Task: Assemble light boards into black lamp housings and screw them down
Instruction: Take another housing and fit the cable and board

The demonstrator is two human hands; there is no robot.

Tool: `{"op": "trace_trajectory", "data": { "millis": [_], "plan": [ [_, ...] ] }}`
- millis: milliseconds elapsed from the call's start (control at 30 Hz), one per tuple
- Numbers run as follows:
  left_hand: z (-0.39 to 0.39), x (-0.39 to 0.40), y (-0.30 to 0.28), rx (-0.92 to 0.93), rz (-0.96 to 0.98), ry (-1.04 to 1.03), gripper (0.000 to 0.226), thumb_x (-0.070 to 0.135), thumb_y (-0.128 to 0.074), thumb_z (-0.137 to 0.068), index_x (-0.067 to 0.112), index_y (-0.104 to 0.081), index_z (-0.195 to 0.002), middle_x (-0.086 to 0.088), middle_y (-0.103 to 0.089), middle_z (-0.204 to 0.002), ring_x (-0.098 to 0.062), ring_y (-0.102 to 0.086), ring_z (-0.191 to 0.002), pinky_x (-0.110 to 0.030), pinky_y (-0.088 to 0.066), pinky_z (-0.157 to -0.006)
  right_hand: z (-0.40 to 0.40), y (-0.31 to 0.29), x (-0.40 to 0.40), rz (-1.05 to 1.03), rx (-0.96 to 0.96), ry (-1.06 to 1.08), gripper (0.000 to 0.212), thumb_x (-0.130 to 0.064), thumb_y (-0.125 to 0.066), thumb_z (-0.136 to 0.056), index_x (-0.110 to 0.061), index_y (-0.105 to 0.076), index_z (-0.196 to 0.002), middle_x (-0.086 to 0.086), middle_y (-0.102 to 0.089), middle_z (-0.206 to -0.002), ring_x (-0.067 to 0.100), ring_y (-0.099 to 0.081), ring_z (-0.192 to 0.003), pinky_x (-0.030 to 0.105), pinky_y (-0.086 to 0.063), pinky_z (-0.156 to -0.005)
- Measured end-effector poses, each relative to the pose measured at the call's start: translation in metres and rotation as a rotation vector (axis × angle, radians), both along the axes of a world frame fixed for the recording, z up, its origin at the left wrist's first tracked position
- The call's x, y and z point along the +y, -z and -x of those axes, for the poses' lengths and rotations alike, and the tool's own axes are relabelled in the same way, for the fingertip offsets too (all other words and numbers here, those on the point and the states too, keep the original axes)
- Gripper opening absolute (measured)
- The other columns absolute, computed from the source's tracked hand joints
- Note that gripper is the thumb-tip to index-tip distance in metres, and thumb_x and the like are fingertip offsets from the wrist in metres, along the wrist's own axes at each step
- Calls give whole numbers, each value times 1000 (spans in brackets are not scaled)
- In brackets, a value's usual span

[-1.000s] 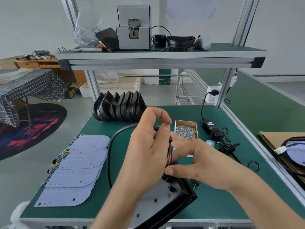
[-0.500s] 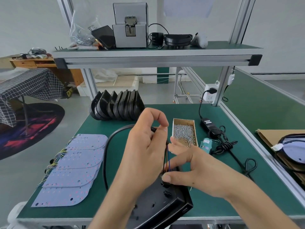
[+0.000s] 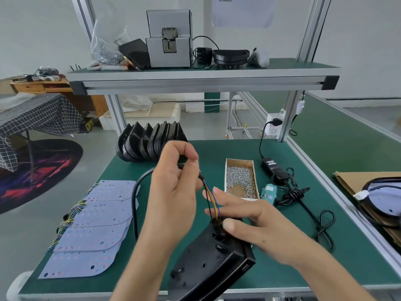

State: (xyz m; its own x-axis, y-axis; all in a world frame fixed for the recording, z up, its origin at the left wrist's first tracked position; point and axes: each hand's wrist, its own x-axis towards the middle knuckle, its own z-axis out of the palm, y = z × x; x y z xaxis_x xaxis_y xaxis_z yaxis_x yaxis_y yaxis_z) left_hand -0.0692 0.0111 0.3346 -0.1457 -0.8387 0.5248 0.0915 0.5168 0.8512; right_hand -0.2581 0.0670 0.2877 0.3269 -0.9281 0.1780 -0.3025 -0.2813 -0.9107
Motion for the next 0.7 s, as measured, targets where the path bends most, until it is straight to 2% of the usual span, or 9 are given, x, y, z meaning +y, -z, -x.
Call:
{"op": "trace_trajectory", "data": {
  "millis": [100,167,267,333,400,467,500,600,700],
  "plan": [
    [0,-1,-3,131,-71,41,21,19,-49,-99,36,-57,-89,-9,-33,-68,-11,-29,-50,-20,-28,-49,0,17,6,151,-146,12,71,-67,-61,-94,-14,-67,-140,2,-54,-155,27,-38,-152,46,-31,-123],
    [-1,-1,-3,242,-147,77,21,17,-51,-97,33,-61,-87,-6,-40,-70,-8,-30,-47,-19,-27,-49,1,29,7,146,-183,37,81,-73,-68,-84,-16,-64,-142,6,-57,-149,31,-47,-144,42,-36,-120],
    [-3,-3,-4,370,-216,121,16,13,-51,-95,25,-60,-90,-2,-47,-75,-8,-32,-47,-22,-24,-50,2,43,2,148,-143,114,74,-58,-84,-79,-26,-62,-142,0,-58,-139,26,-53,-136,36,-39,-116],
    [-4,-3,-6,409,-221,135,10,13,-49,-96,20,-57,-94,-3,-44,-75,-8,-34,-48,-22,-28,-50,-1,48,-2,158,-158,158,60,-44,-87,-83,-29,-64,-136,-5,-63,-126,19,-59,-122,28,-44,-106],
    [-7,-4,-8,433,-219,145,10,11,-48,-100,17,-56,-97,-1,-43,-70,-8,-37,-49,-21,-32,-51,-9,49,-6,132,-289,192,46,-36,-88,-81,-31,-68,-123,-9,-67,-110,12,-62,-105,20,-48,-91],
    [-11,-4,-9,466,-233,163,18,8,-42,-107,15,-57,-99,3,-42,-62,-10,-38,-50,-20,-35,-52,-18,50,-8,105,-464,218,38,-41,-91,-77,-31,-70,-108,-11,-66,-99,6,-60,-89,16,-48,-77],
    [-13,-4,-9,489,-252,179,22,8,-39,-109,15,-57,-99,3,-40,-59,-11,-38,-51,-20,-36,-53,-22,51,-8,100,-525,238,41,-46,-92,-75,-28,-69,-104,-10,-66,-99,7,-60,-88,16,-48,-76],
    [-15,-1,-7,568,-332,232,22,10,-38,-108,16,-57,-97,0,-36,-58,-13,-37,-51,-21,-37,-54,-39,60,-9,57,-608,289,51,-56,-94,-68,-27,-71,-103,0,-72,-108,16,-65,-100,25,-52,-86],
    [-11,2,-6,635,-380,254,20,13,-41,-106,18,-57,-95,1,-36,-58,-13,-38,-51,-20,-37,-54,-60,64,-10,48,-657,328,44,-62,-90,-69,-31,-77,-98,-2,-78,-96,10,-72,-94,20,-54,-84]
  ]
}}
